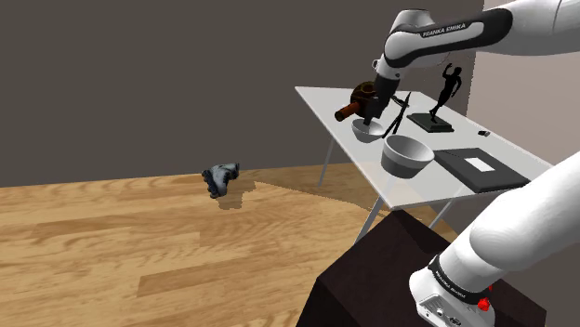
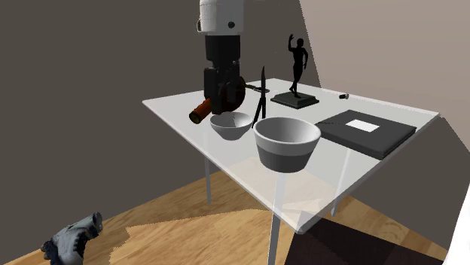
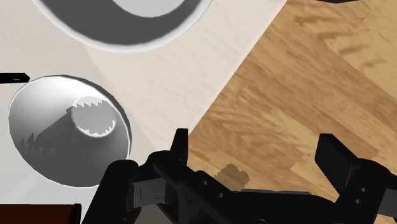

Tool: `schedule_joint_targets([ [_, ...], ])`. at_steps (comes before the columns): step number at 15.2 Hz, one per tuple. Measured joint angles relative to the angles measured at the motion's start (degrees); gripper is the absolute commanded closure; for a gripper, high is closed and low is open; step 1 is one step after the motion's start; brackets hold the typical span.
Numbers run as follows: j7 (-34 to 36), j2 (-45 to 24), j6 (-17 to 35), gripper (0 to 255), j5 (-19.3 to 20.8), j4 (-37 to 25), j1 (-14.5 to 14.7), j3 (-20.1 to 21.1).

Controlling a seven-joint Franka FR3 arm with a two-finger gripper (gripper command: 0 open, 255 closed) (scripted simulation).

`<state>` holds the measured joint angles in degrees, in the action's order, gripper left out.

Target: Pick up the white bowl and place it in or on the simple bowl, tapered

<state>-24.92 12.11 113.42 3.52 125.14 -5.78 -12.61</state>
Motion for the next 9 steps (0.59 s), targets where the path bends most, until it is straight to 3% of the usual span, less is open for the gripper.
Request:
schedule_joint_targets([
  [9,-8.8,-19.1,2.3,0,-2.2,-15.2,-2.7,-3.6],
])
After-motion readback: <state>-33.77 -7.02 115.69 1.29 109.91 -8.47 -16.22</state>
